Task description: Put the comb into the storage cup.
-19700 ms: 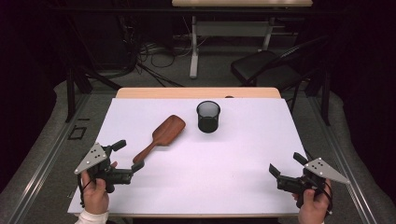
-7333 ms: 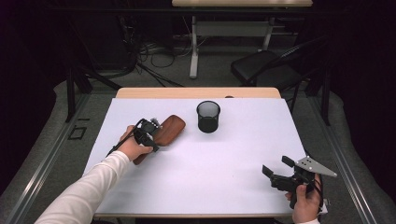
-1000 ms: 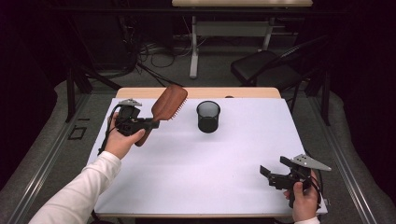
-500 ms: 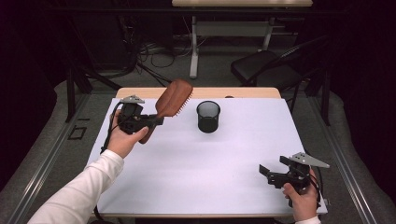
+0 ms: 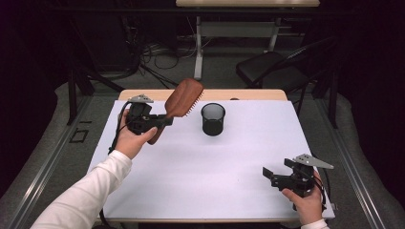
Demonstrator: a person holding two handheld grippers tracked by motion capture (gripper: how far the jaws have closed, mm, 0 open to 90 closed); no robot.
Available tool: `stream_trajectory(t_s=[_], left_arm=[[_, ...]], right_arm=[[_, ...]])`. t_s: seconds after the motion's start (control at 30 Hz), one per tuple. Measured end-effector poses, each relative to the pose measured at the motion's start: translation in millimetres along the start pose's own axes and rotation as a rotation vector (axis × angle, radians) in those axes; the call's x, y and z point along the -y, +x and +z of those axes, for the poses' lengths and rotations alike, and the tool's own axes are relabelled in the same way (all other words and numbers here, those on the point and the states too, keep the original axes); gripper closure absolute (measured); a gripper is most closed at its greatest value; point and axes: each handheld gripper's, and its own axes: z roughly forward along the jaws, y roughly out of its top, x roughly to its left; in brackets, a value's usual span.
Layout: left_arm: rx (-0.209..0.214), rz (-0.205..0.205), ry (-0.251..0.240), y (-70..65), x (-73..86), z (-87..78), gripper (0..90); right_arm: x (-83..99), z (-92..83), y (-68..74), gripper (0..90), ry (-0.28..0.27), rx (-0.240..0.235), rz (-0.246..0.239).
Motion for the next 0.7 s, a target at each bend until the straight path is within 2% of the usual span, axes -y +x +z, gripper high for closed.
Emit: stream_trajectory(t_s=[0.27, 0.3, 0.4, 0.53, 0.7], left_arm=[[-0.006, -0.001, -0.014, 0.1, -3.3, -4.3, 72.4], [-0.005, -0.005, -0.017, -0.4, -3.5, -4.2, 72.4], [-0.001, -0.002, -0.021, -0.6, -3.8, -4.1, 72.4], [0.004, -0.001, -0.023, -1.4, -4.8, -2.8, 72.4], [0.008, -0.001, -0.026, -2.5, -6.0, -2.1, 72.3]], right_arm=[[-11.7, 4.4, 3.6, 0.7, 0.035, -0.010, -0.024], [-13.7, 6.0, 4.1, 0.7, 0.022, -0.008, -0.026], [-18.8, 6.9, 4.6, 0.8, 0.030, -0.015, -0.030], [-31.7, 10.0, 6.7, 0.8, 0.054, -0.034, -0.039], [-46.2, 13.9, 7.5, 0.8, 0.083, -0.056, -0.026]])
